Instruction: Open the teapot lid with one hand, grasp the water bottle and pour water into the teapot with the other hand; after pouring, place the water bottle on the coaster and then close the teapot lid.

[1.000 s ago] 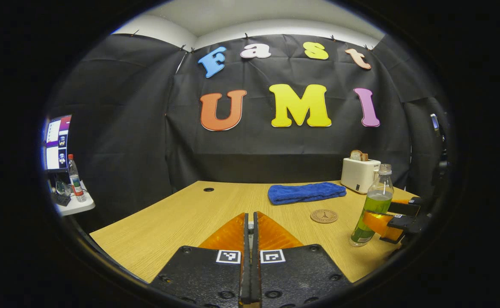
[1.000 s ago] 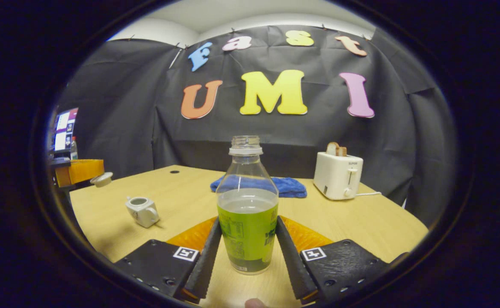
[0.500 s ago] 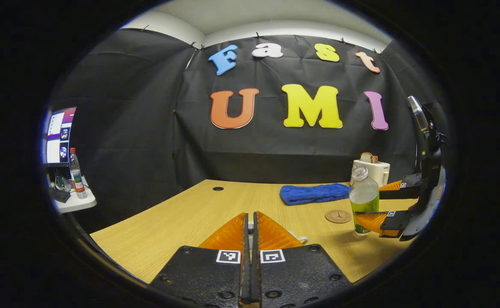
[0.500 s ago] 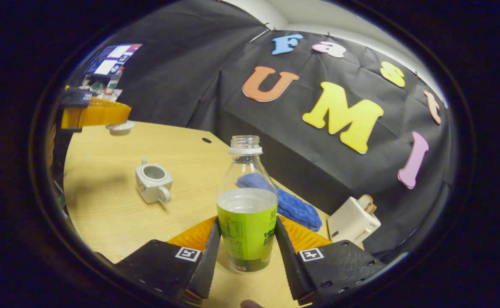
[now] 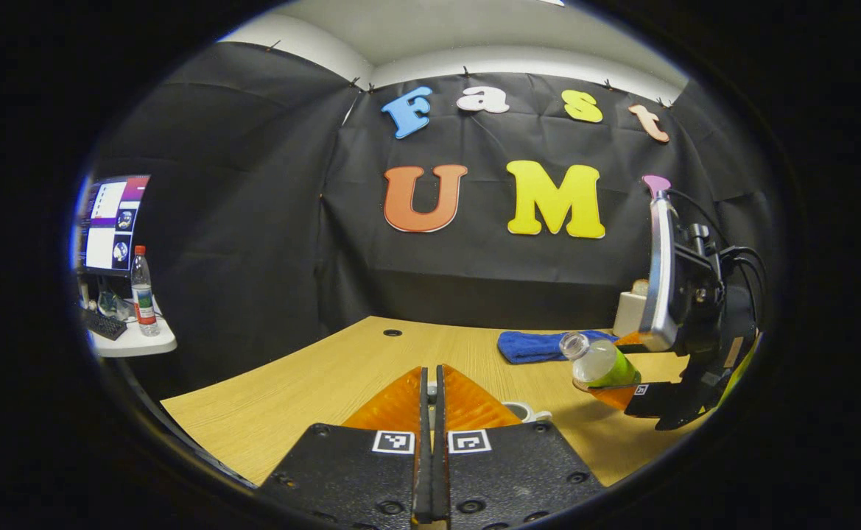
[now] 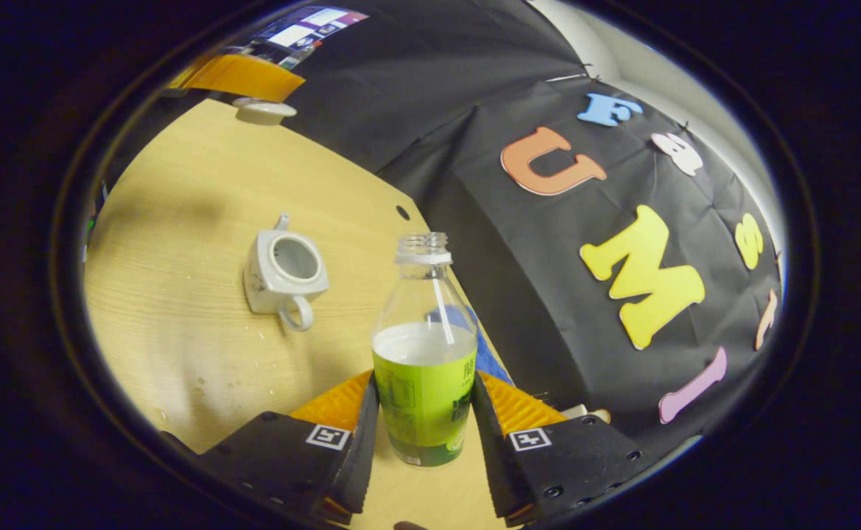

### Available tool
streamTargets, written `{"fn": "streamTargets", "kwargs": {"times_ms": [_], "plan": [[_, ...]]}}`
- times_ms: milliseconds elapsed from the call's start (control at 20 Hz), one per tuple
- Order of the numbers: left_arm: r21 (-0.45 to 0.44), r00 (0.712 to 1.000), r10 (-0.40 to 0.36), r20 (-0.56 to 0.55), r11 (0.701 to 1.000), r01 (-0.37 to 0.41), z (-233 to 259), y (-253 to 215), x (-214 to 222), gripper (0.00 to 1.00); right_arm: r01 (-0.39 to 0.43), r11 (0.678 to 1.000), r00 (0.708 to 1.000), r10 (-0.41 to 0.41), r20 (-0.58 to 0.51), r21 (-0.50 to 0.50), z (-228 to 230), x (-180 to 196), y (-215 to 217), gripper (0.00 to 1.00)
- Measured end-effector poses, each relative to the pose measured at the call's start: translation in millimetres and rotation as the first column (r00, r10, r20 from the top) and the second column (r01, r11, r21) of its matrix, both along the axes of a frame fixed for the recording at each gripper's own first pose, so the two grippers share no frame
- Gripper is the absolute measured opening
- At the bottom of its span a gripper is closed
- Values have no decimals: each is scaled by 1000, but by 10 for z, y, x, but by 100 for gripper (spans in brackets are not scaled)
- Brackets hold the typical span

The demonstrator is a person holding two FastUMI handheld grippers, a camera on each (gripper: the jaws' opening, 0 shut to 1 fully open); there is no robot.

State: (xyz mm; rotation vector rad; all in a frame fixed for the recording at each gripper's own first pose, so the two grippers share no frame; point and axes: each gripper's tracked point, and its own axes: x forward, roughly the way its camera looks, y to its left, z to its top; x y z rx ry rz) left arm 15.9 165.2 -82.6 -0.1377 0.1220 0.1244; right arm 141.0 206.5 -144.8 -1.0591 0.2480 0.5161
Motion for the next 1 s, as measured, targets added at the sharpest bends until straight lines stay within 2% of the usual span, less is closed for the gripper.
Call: {"fn": "streamTargets", "kwargs": {"times_ms": [150, 350, 550, 1000], "plan": [[4, 1000, -10, -13, 1000, 10, -61, 28, -12, 2, -36, 991, 994, 50, 102, -129, 103, 54, 42, 64], [9, 1000, 5, -21, 1000, -5, -114, 167, -47, 2, -76, 952, 966, 144, 213, -297, 130, 175, 80, 65], [24, 1000, 11, -19, 1000, -10, -117, 223, -74, 2, -83, 920, 960, 176, 215, -382, 36, 235, 93, 65], [27, 1000, -4, -17, 1000, 4, -122, 204, -75, 2, -121, 827, 881, 344, 324, -549, 157, 210, 266, 63]]}}
